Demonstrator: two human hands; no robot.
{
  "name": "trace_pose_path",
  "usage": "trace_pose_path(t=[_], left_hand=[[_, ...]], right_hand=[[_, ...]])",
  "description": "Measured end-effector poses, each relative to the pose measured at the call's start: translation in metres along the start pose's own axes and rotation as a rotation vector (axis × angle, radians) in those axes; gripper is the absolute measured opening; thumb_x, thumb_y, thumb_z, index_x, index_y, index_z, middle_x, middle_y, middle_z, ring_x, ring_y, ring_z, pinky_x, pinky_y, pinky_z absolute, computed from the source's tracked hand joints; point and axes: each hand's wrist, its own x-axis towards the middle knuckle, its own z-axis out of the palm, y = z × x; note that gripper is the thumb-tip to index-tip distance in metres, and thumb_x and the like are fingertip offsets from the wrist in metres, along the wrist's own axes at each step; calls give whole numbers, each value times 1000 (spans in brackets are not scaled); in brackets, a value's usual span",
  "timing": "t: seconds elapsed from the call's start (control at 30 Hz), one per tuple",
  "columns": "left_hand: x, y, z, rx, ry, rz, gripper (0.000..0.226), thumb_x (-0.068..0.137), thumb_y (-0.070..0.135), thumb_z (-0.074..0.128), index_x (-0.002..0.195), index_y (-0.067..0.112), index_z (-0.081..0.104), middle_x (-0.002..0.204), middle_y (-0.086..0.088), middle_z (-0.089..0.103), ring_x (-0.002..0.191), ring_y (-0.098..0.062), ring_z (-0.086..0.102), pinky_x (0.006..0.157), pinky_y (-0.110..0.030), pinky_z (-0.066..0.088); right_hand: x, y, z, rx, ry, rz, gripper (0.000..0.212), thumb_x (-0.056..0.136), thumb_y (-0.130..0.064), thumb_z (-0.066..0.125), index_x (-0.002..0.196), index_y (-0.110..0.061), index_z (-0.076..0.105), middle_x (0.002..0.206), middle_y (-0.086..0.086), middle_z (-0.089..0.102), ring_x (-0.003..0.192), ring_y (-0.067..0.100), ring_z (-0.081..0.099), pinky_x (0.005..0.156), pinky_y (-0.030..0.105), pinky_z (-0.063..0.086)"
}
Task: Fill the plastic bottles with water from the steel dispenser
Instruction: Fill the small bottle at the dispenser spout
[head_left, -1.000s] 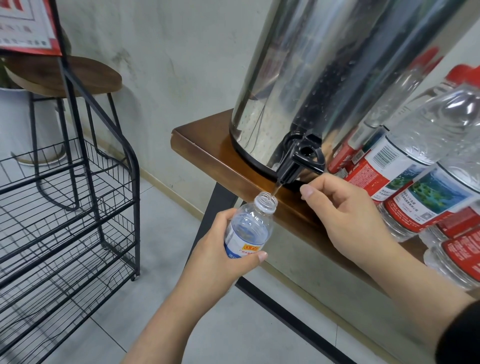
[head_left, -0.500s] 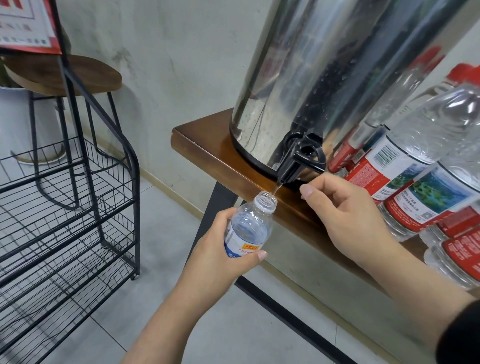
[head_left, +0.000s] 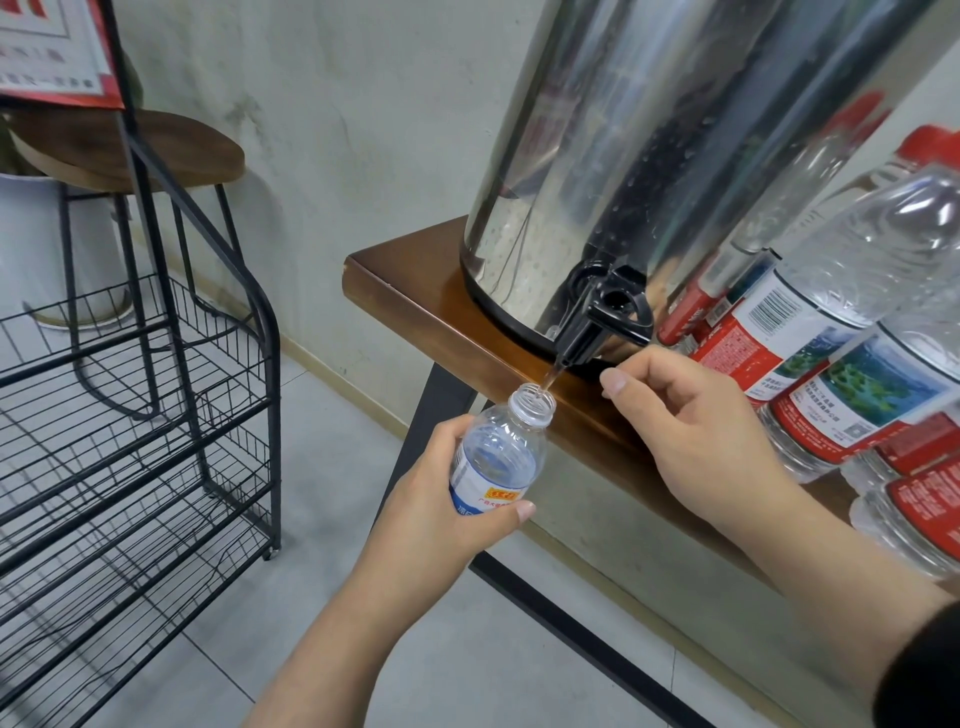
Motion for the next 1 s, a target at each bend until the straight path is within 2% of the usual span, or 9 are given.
trace_pose_path(t=[0.1,0.27,0.47,0.6,0.73,0.9,1.0], left_hand=[[0,0,0,4,1,-3,66,78,35,88,126,49,47,114,30,64,107,2,65,88,-24,58],[0,-1,-1,12,-5,4,65,78,36,88,126,49,46,114,30,63,108,3,64,85,-18,57],[1,-1,-1,13,-9,3,66,78,36,88,127,49,46,114,30,63,108,2,64,89,-25,59],[0,-2,0,16,-2,9,66,78,37,87,127,50,45,115,28,64,109,1,64,88,-23,58],[0,-2,0,17,7,19,65,79,37,87,127,49,46,114,28,64,108,1,64,87,-21,57],[1,-3,0,19,2,15,67,78,38,87,129,48,45,116,29,63,110,1,63,88,-22,58],[1,-3,0,18,0,16,67,79,38,87,130,49,44,116,28,63,110,1,63,87,-19,57]], right_hand=[[0,0,0,0,-1,-1,45,80,-64,51,82,-23,68,76,18,62,73,27,55,57,21,37],[0,1,1,-10,-1,0,41,84,-60,54,82,-22,68,78,17,63,74,27,56,62,31,40],[0,1,1,-4,3,-4,44,81,-62,52,82,-21,68,78,18,62,74,27,56,58,24,39],[1,1,1,-7,3,-3,44,81,-61,52,82,-21,68,77,17,63,72,25,56,60,29,40],[1,1,1,-12,8,-15,42,84,-59,53,81,-19,67,75,18,60,69,25,52,57,20,36],[2,4,1,-24,-6,-9,28,95,-44,60,81,-20,67,74,16,60,71,25,53,59,19,38],[1,4,1,-21,-6,-12,31,93,-46,59,81,-19,67,75,16,60,71,25,54,59,18,38]])
